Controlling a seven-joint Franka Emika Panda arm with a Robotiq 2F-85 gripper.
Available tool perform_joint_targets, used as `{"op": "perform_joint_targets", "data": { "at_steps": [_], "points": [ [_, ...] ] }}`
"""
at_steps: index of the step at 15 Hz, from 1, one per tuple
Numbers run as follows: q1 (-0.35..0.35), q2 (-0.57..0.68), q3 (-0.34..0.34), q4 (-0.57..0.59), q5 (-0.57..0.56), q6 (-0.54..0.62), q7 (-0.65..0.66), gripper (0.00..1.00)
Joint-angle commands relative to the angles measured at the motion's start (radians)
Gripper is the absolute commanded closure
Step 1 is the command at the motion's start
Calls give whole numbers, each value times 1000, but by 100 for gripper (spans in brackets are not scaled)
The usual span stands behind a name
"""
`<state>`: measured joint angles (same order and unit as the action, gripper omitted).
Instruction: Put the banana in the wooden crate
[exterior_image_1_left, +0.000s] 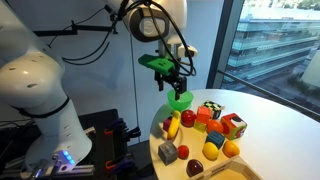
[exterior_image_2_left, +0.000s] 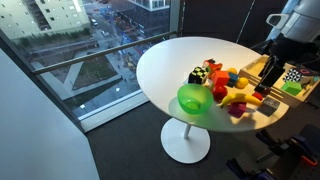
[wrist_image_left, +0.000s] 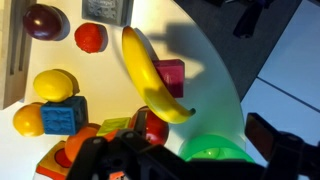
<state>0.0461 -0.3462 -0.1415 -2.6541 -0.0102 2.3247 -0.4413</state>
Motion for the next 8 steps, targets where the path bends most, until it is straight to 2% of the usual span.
{"op": "perform_joint_targets", "data": {
  "at_steps": [1,3,4,8],
  "points": [
    [25,86,-14,72,40,-4,-128,0],
    [17,112,-3,92,39,-1,-138,0],
    [4,75,10,49,24,0,-99,0],
    [3,89,13,53,24,0,-100,0]
  ]
}}
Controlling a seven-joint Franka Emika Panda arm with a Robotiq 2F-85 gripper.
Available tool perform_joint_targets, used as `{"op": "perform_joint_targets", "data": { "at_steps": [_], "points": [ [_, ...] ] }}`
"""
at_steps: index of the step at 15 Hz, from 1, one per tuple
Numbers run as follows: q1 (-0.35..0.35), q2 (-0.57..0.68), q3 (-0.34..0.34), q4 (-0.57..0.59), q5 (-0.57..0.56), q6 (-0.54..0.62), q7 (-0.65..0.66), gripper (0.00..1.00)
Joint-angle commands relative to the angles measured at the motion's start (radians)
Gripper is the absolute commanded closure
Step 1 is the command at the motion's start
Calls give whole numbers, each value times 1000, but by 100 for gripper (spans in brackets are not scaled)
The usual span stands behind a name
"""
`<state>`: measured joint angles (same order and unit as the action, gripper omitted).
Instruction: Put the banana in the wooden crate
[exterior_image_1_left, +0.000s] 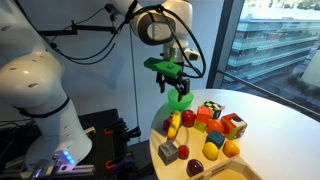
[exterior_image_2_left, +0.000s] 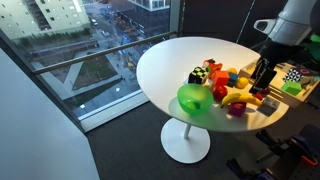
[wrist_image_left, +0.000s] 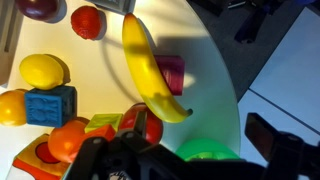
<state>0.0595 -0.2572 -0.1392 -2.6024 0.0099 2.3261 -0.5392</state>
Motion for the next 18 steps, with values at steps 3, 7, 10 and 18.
{"op": "perform_joint_targets", "data": {
  "at_steps": [3,7,10,18],
  "points": [
    [-11,3,12,-2,-2,9,-6,0],
    [-9,31,4,-3,12,17,-35,0],
    [-14,61,5,-1,3,38,-55,0],
    [-22,146,11,-4,20,169,-173,0]
  ]
}}
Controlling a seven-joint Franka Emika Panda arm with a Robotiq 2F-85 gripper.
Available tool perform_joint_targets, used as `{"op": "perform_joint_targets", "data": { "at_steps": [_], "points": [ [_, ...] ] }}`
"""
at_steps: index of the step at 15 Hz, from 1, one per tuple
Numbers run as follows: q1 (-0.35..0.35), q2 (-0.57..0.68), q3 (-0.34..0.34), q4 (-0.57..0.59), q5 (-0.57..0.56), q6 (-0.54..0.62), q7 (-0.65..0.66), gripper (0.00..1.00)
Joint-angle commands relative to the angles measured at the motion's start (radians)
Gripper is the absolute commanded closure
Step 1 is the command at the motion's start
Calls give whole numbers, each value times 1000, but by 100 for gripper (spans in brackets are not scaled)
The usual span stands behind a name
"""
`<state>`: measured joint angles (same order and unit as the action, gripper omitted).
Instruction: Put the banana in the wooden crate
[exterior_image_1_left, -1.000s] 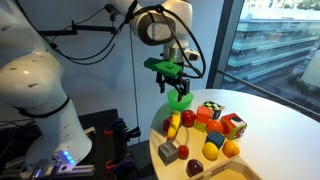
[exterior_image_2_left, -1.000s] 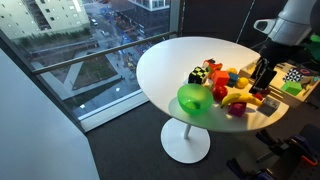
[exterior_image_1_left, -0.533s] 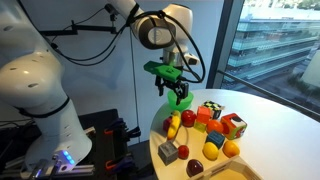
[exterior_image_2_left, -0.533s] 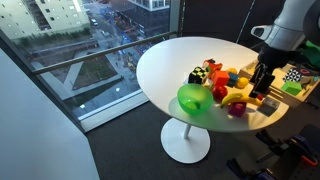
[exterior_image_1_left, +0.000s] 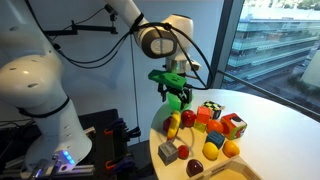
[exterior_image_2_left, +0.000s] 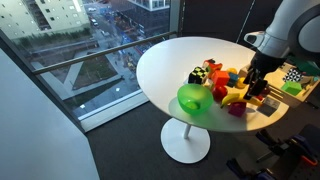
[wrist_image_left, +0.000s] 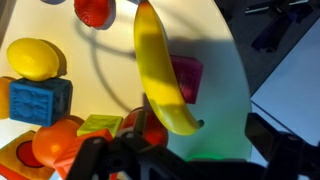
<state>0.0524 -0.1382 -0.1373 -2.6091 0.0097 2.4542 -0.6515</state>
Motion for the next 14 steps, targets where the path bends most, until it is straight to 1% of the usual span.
{"op": "perform_joint_targets", "data": {
  "at_steps": [1,6,13,14],
  "points": [
    [-16,39,10,3,24,51,-74,0],
    [-29,92,17,5,19,106,-118,0],
    [-65,156,32,8,19,170,-165,0],
    [-71,166,34,9,18,177,-165,7]
  ]
}}
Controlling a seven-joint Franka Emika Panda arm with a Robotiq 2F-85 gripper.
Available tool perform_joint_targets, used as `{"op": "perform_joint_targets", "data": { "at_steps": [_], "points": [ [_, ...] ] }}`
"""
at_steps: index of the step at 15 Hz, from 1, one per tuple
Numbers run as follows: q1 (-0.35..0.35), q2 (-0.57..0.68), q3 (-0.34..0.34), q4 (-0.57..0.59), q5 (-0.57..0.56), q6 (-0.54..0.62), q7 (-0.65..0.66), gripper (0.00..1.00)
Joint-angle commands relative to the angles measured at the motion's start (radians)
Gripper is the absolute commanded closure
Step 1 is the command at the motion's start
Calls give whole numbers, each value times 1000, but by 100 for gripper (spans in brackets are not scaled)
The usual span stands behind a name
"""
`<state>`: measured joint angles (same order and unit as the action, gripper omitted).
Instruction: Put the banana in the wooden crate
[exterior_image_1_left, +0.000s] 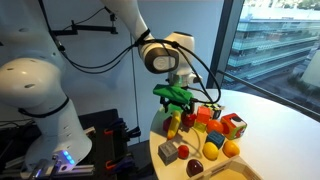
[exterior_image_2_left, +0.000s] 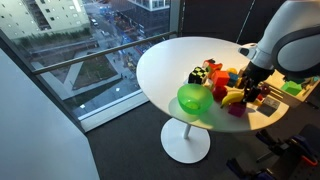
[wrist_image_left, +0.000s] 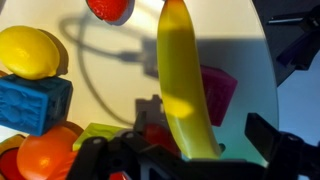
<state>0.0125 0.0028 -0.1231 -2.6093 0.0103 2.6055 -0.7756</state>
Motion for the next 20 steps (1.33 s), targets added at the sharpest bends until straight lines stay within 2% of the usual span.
{"op": "perform_joint_targets", "data": {
  "at_steps": [1,5,8,13,20],
  "points": [
    [-37,33,23,10,17,31,-44,25],
    [-56,55,38,10,16,45,-38,60],
    [-65,44,47,13,18,39,-32,81],
    [-81,-1,39,28,12,0,-17,81],
    [-126,-62,-6,45,-55,-28,49,81]
  ]
}}
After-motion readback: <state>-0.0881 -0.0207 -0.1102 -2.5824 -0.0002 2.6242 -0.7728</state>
